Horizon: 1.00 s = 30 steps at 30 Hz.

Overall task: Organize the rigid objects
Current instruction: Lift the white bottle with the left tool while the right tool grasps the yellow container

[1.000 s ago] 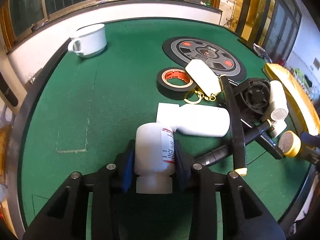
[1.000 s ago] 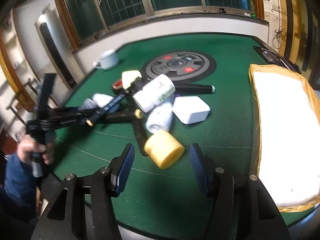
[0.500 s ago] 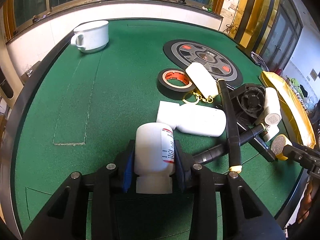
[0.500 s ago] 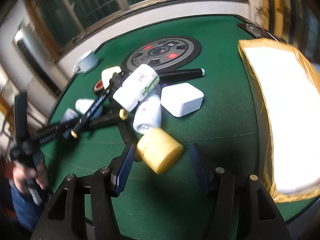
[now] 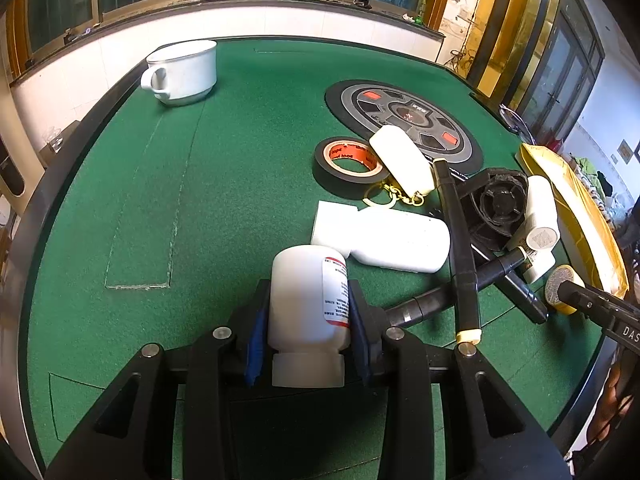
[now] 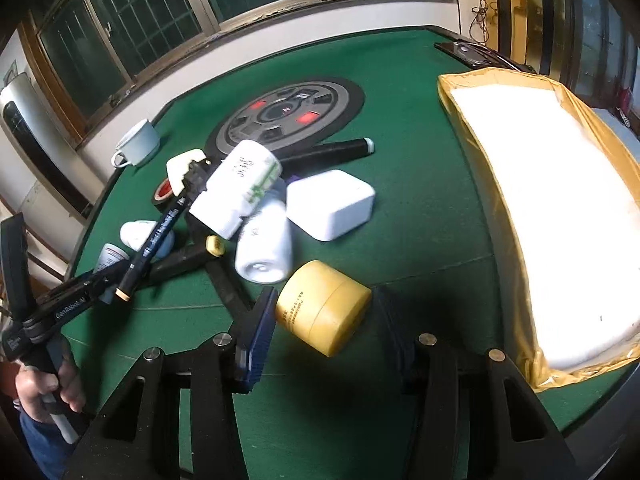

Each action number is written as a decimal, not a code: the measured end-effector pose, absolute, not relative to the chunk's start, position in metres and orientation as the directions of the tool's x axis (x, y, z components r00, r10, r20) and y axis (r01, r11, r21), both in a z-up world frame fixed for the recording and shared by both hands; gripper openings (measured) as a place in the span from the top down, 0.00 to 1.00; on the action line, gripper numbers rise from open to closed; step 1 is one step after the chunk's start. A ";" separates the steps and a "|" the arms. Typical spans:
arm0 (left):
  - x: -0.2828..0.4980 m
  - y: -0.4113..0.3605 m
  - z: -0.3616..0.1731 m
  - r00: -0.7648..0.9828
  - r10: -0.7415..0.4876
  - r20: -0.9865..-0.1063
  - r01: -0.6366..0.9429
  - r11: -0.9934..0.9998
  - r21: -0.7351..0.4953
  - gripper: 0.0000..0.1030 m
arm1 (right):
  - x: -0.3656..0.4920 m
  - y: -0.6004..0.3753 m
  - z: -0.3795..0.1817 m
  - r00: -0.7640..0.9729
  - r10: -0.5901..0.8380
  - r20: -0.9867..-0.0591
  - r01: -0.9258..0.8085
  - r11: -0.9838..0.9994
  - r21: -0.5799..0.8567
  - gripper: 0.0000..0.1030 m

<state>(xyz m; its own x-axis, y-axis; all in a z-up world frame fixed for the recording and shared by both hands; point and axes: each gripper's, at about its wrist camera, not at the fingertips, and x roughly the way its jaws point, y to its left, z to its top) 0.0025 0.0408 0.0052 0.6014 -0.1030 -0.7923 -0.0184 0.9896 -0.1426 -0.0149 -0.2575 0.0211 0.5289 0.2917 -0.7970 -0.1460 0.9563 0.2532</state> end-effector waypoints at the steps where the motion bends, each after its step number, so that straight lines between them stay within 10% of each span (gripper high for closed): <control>1: 0.002 0.041 0.005 0.602 -0.106 -0.791 -0.017 0.989 -0.146 0.68 | -0.014 -0.258 0.021 0.526 0.299 -0.797 -0.148 0.954 0.260 0.58; 30: -0.019 -0.041 0.078 0.671 -0.287 -0.683 0.201 0.958 -0.204 0.68 | -0.026 -0.316 0.060 0.645 0.386 -0.659 -0.165 0.913 0.374 0.58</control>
